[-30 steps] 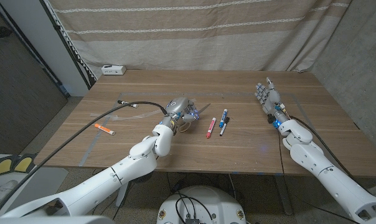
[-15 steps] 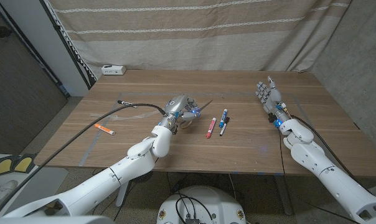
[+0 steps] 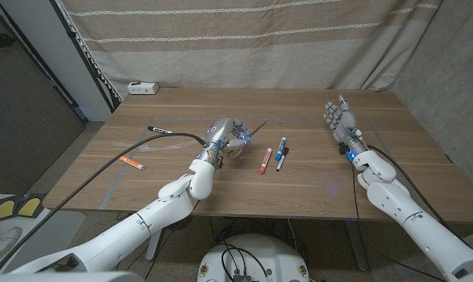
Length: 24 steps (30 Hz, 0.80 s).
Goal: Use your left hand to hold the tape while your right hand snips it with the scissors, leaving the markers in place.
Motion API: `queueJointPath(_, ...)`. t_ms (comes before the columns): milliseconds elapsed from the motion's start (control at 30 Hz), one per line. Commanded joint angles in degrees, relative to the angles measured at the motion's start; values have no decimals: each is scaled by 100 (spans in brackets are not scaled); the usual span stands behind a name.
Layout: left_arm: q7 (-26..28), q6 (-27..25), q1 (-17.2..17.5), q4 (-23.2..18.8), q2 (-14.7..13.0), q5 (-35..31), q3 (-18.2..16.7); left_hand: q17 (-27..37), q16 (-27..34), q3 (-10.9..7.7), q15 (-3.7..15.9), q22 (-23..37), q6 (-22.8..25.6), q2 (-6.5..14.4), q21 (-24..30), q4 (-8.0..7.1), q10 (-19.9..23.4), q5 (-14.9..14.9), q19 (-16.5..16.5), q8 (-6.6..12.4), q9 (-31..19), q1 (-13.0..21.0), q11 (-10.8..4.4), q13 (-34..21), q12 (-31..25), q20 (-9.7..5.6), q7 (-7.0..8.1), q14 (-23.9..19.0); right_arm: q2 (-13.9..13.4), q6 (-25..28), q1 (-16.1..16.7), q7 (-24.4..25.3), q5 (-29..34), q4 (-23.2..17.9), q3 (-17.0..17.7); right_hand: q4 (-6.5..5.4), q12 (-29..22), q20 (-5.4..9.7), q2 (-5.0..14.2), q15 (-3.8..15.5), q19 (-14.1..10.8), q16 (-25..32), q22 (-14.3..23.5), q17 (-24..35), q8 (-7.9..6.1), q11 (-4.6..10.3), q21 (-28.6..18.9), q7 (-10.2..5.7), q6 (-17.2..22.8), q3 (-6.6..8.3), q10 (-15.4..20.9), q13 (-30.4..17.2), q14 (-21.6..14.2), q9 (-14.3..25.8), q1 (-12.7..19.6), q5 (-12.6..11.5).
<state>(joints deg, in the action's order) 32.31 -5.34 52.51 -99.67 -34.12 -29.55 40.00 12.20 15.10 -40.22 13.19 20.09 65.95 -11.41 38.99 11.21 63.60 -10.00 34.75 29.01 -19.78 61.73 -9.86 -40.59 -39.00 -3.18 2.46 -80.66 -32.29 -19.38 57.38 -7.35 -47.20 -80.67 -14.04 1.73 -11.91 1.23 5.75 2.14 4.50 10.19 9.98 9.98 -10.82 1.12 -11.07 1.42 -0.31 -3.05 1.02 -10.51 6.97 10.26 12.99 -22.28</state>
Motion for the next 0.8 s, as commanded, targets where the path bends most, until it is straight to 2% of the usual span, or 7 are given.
queueJointPath(33, 524, 314, 114, 79, 7, -164, -124, 12, 63, -212, -8, 9, 431, 445, 103, -161, 63, -120, -60, -23, -649, 562, -55, 1, -34, -851, -235, 11, -60, -67, 157, 151, 90, -269, 43, 34, -31, -47, 51, 94, 7, 25, 33, 16, -15, 37, -26, -9, 10, -17, 2, -13, 19, 17, 28, -11)
queueJointPath(300, 675, 395, 368, -58, 26, 112, -362, 32, 129, -228, -9, 2, 539, 415, 232, -174, 36, -120, -155, -83, -449, 560, -78, -11, -49, -848, -242, 7, -123, -12, 170, 172, 135, -434, 15, 35, -31, -45, 52, 89, 5, 26, 33, 16, -16, 37, -26, -5, 14, -17, 0, -13, 16, 17, 29, -10)
queueJointPath(500, 740, 497, 492, -91, 44, 299, -497, 0, 114, -240, -5, -8, 527, 391, 313, -168, 36, -110, -211, -84, -429, 572, -73, 24, -38, -848, -247, 42, -36, 3, 135, 167, 111, -446, -55, 37, -35, -45, 52, 83, 4, 26, 33, 16, -15, 29, -26, -3, 12, -18, 9, -13, 13, 17, 30, -9)
queueJointPath(733, 729, 774, 453, 1, 46, 436, -574, -60, 75, -253, -2, -34, 548, 396, 414, -170, 20, -86, -299, -116, -324, 603, -32, 109, 6, -852, -262, 44, 7, -29, 179, 281, 140, -519, -61, 38, -33, -46, 52, 85, 3, 26, 33, 16, -15, 38, -26, -7, 14, -19, 5, -13, 13, 17, 32, -8)
queueJointPath(800, 720, 807, 434, 24, 62, 457, -591, -60, 77, -258, -5, -42, 577, 390, 446, -166, 48, -87, -319, -120, -287, 617, -10, 149, 14, -853, -312, 36, 6, -27, 194, 319, 153, -539, -59, 38, -33, -43, 52, 84, 2, 26, 33, 16, -16, 43, -26, -5, 18, -19, 5, -13, 13, 17, 32, -8)
